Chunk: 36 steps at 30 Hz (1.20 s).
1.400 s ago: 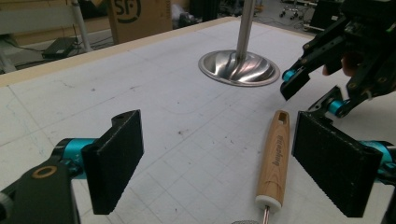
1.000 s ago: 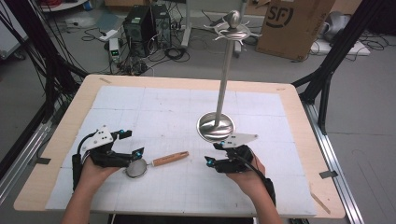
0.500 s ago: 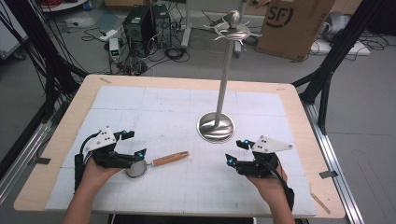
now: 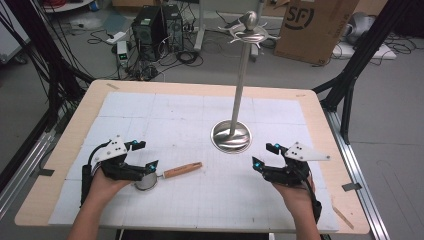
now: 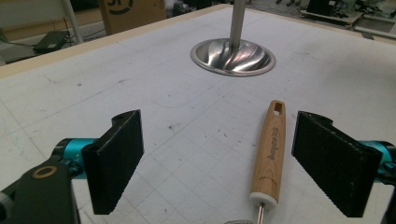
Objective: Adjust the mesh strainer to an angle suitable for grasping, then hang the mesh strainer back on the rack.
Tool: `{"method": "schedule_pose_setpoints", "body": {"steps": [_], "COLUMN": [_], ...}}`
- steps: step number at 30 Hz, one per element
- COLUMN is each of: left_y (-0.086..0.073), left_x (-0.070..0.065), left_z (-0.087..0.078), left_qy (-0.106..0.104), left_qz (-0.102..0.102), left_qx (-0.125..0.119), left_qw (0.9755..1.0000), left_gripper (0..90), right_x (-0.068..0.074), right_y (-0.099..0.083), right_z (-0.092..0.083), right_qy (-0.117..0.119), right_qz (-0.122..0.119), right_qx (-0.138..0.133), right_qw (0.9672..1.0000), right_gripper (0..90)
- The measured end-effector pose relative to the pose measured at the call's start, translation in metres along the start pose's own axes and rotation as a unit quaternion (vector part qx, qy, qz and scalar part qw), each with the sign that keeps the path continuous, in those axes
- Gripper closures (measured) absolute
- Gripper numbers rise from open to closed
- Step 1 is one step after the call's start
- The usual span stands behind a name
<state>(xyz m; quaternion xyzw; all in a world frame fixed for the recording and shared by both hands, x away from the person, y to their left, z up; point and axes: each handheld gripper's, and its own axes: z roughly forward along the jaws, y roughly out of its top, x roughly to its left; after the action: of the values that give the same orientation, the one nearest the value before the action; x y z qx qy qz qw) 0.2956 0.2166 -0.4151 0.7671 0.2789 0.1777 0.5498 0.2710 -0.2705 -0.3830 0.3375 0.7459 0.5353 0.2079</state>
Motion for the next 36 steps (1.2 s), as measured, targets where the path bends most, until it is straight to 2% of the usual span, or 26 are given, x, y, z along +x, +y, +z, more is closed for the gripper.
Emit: {"method": "schedule_pose_setpoints", "body": {"steps": [5, 20, 24, 27, 31, 34, 36], "left_y": [0.001, -0.002, -0.002, -0.002, -0.003, -0.005, -0.007], "left_x": [-0.002, -0.002, -0.004, -0.007, -0.011, -0.014, -0.016], "left_z": [0.002, 0.007, 0.009, 0.011, 0.014, 0.019, 0.023], "left_qy": [-0.004, -0.005, -0.010, -0.016, -0.019, -0.034, -0.032], "left_qz": [0.004, 0.002, 0.013, 0.026, 0.034, 0.048, 0.056], "left_qx": [0.003, 0.022, 0.031, 0.042, 0.055, 0.077, 0.092], "left_qw": [1.0000, 0.9997, 0.9994, 0.9987, 0.9977, 0.9953, 0.9937], "left_gripper": [17.3, 17.3, 17.3, 17.3, 17.4, 24.8, 24.8], "right_x": [-0.002, -0.002, -0.002, 0.000, 0.005, 0.006, 0.005], "right_y": [0.000, -0.002, -0.003, -0.002, -0.002, -0.002, 0.000], "right_z": [-0.003, -0.001, 0.000, 0.002, 0.006, 0.007, 0.005], "right_qy": [-0.003, -0.003, -0.001, 0.001, 0.004, 0.005, 0.004], "right_qz": [0.000, 0.003, 0.003, -0.002, -0.013, -0.020, -0.024], "right_qx": [-0.007, 0.002, 0.006, 0.010, 0.018, 0.025, 0.024], "right_qw": [1.0000, 1.0000, 1.0000, 0.9999, 0.9997, 0.9995, 0.9994], "right_gripper": [28.6, 28.4, 28.4, 28.4, 28.5, 28.4, 28.4]}}
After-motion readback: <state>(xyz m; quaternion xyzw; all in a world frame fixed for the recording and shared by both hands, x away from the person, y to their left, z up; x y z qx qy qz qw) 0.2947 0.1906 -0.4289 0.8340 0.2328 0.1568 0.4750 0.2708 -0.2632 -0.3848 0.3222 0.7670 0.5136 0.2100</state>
